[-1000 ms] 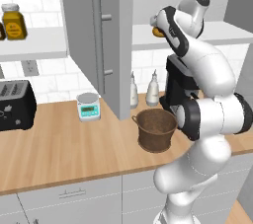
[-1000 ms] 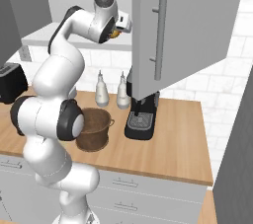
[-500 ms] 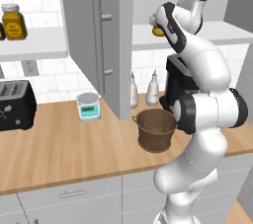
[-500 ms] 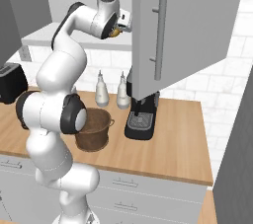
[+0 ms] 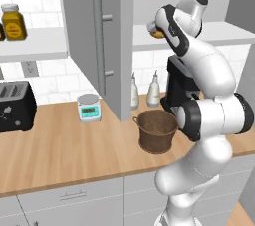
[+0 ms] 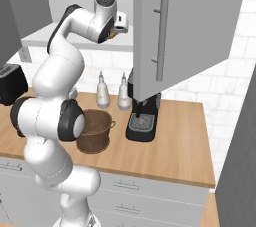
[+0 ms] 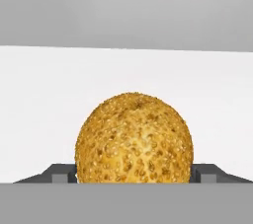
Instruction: Open the cabinet, pick up the bread from the cabinet and place it in the basket. Then move the basket to the dining counter.
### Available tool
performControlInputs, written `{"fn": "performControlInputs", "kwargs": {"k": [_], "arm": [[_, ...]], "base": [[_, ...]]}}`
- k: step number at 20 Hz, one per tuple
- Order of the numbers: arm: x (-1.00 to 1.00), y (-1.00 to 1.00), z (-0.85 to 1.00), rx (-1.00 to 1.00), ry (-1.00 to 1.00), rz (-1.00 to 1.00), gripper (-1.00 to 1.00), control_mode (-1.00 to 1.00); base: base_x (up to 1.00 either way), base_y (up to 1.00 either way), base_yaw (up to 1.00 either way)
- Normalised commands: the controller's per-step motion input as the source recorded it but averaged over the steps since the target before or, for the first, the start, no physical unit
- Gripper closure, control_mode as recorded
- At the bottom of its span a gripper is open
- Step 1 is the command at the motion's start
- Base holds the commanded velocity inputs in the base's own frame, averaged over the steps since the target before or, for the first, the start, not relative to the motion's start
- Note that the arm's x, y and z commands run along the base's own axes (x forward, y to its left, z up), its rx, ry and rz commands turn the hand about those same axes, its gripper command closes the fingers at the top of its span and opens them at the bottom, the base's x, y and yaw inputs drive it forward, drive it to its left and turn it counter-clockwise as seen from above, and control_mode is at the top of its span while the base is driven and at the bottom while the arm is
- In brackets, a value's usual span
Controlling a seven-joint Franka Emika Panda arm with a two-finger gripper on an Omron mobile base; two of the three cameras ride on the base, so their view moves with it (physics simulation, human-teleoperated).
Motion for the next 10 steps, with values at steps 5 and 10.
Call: {"fn": "performControlInputs", "kwargs": {"k": [5, 10], "arm": [[-0.01, 0.00, -0.15, 0.00, -0.12, 0.12, 1.00, -1.00], [-0.50, 0.12, 0.02, 0.00, -0.11, 0.02, 1.00, -1.00]], "base": [[0.00, 0.00, 0.00], [0.00, 0.00, 0.00]]}}
